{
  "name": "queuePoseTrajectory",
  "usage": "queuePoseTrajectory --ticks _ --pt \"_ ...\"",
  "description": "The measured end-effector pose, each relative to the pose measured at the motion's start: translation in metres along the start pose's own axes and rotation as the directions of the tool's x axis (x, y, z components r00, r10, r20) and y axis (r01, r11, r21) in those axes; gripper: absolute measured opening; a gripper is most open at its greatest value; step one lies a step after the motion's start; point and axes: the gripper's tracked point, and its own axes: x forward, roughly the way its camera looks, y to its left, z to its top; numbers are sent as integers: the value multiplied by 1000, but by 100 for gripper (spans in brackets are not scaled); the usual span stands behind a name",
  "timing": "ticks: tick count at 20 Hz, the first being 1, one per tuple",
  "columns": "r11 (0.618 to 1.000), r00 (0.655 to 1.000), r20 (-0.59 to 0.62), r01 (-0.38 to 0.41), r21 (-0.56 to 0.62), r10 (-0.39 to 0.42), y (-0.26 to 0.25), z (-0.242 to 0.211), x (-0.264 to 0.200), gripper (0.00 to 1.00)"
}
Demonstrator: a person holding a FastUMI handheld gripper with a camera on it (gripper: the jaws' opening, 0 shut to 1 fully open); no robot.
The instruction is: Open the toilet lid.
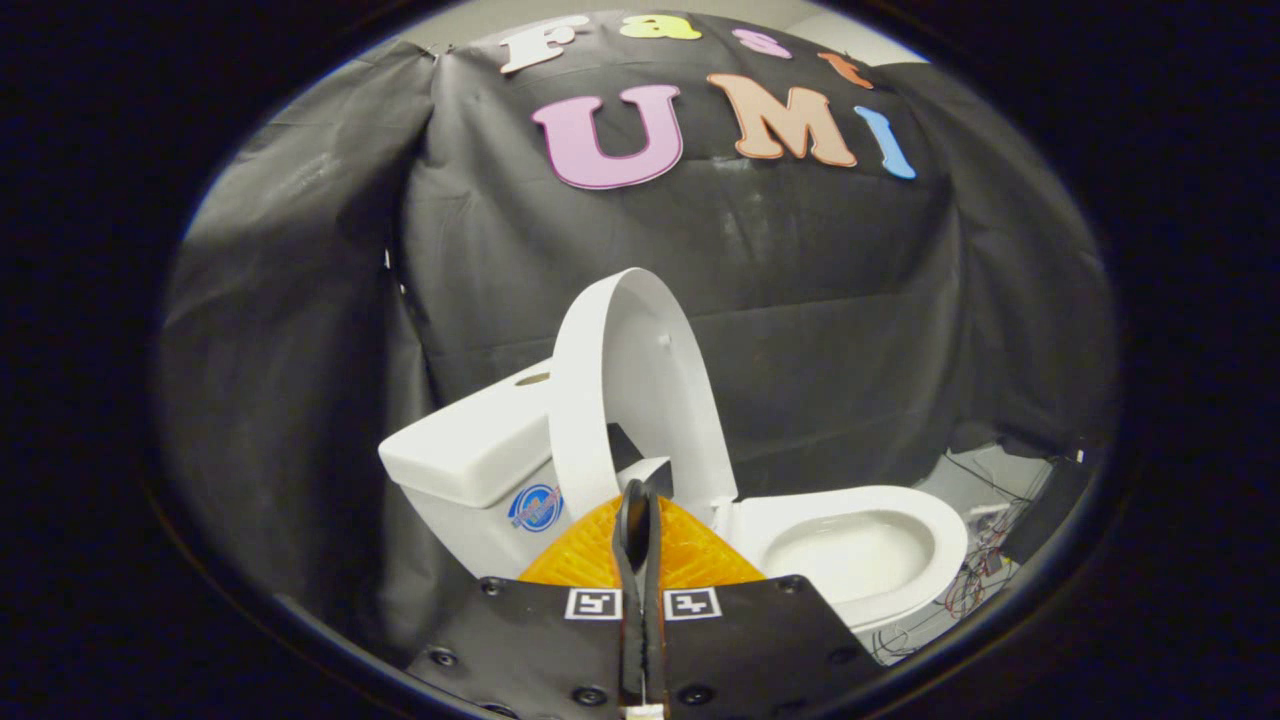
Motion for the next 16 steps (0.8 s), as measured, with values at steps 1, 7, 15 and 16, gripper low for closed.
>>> queuePoseTrajectory --ticks 1,7,15,16 --pt "1000 1000 4 1 19 -2 2 -1 1 1" --pt "997 999 -27 -42 -65 41 27 -5 8 8" --pt "988 987 -55 -150 -32 148 32 -11 0 98" --pt "988 987 -40 -154 -10 154 30 -7 -3 96"
